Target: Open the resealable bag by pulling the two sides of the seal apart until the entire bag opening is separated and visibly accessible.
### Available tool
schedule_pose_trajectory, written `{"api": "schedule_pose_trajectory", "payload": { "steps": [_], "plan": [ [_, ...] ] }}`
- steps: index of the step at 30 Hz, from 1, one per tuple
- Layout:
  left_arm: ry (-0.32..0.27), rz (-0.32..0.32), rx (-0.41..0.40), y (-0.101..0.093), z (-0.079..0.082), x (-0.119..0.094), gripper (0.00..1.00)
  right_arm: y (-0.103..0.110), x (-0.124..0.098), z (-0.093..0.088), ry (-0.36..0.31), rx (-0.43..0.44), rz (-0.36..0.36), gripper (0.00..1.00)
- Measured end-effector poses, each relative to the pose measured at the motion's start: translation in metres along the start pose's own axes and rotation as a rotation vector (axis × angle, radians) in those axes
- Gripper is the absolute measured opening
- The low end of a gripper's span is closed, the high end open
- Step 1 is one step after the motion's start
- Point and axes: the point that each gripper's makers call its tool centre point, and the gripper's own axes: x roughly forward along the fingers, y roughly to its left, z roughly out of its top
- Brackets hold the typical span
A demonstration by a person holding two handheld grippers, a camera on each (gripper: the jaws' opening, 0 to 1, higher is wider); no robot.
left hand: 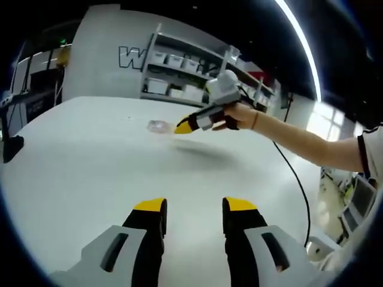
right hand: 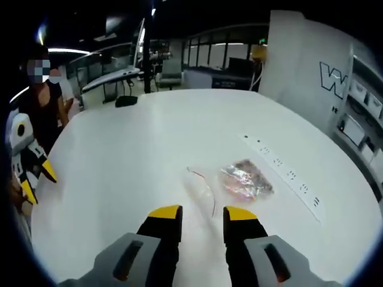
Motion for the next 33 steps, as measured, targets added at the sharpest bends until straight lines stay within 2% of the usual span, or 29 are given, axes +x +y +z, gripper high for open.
{"api": "schedule_pose_trajectory", "payload": {
  "steps": [18,33],
  "plan": [
    [0.005,-0.005,0.0,-0.003,-0.003,0.002,0.4,0.01,-0.014,-0.011,-0.009,0.026,0.001,0.34],
    [0.004,-0.002,0.0,-0.005,-0.002,0.003,0.4,0.032,-0.028,-0.02,-0.012,0.014,0.039,0.42]
  ]
}}
